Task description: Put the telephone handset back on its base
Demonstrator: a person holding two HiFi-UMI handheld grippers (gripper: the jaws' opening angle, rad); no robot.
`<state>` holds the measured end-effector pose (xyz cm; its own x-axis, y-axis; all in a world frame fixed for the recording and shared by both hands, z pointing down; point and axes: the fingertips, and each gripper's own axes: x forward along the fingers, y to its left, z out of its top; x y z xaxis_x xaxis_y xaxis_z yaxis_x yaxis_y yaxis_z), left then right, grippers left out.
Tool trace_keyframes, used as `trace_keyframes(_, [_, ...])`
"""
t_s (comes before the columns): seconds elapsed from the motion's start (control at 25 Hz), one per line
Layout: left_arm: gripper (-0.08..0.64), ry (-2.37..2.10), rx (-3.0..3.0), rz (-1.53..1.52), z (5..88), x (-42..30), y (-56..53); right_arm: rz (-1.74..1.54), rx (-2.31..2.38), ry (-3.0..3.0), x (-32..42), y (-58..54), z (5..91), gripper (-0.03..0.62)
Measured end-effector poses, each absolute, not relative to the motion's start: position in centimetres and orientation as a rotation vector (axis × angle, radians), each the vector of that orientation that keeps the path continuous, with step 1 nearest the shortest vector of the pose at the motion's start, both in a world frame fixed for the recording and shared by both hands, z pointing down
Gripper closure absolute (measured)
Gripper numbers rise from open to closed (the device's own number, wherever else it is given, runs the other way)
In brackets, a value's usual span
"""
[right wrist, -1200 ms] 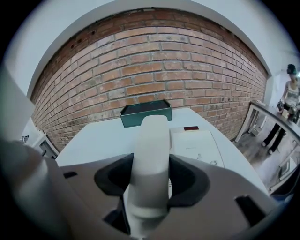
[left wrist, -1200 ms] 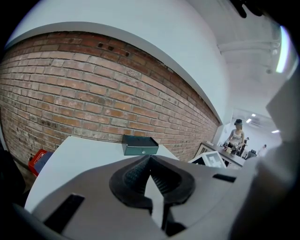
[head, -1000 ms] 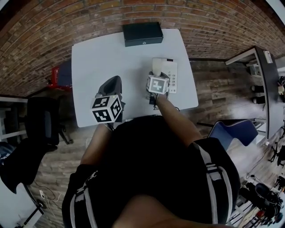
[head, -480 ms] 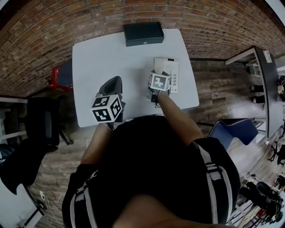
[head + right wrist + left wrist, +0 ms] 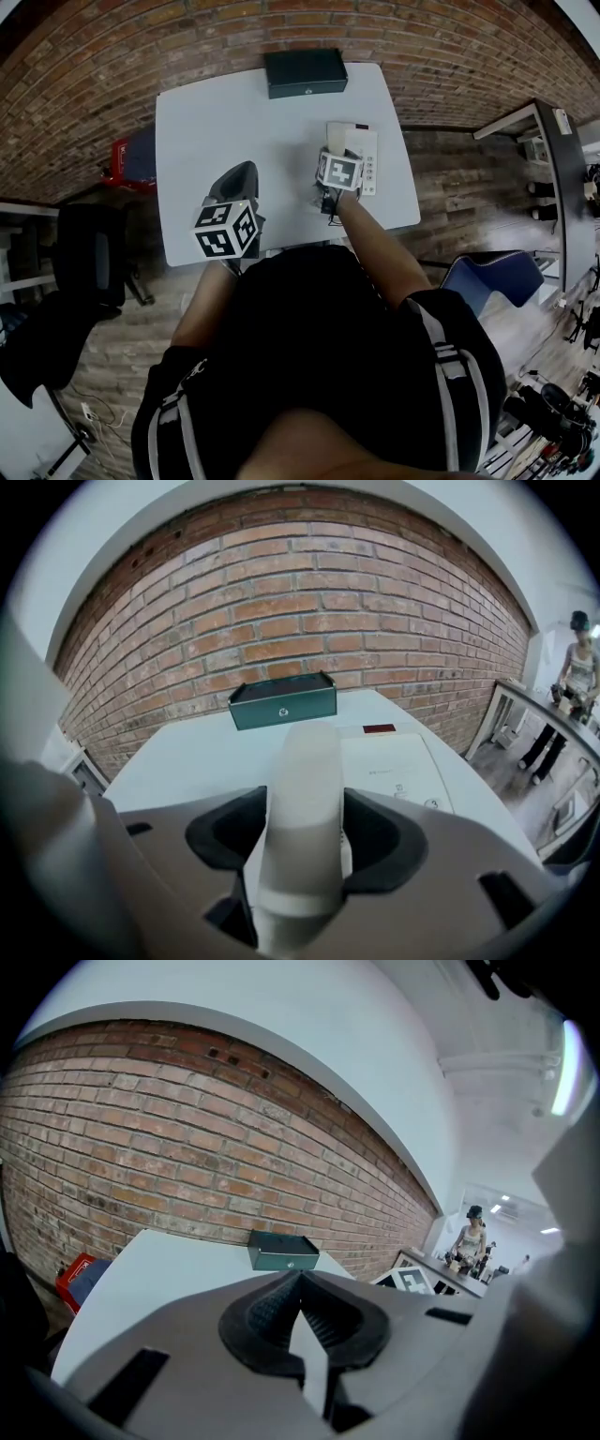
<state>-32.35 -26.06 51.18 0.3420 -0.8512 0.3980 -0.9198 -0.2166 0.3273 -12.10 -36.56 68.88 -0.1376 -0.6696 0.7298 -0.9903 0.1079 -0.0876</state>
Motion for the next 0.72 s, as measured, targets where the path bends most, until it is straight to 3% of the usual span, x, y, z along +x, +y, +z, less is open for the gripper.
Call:
trace_keyframes(0.4, [0.558, -1.552, 2.107, 0.146, 51.0, -32.9, -25.6, 0.615, 1.682, -2.124, -12.8, -35.8, 62.9, 0.353])
trace_keyframes(0.44, [0.558, -1.551, 2.107, 0.144, 51.0, -32.9, -25.6, 0.559, 1.705, -2.151, -12.8, -35.7, 61.5, 0.376])
trace_keyframes(0.52, [0.558, -1.552, 2.108, 0.139, 50.9, -33.0, -25.6, 0.420, 1.746, -2.233, -13.0, -35.3, 58.1, 0.536])
trace_keyframes(0.6, [0.558, -1.555, 2.113, 0.137, 50.7, -33.1, -25.6, 0.308, 1.742, -2.353, -13.6, -34.6, 54.7, 0.579])
trace_keyframes(0.72, [0.558, -1.572, 2.136, 0.139, 50.1, -33.0, -25.8, 0.200, 1.728, -2.496, -14.2, -33.4, 50.0, 0.592])
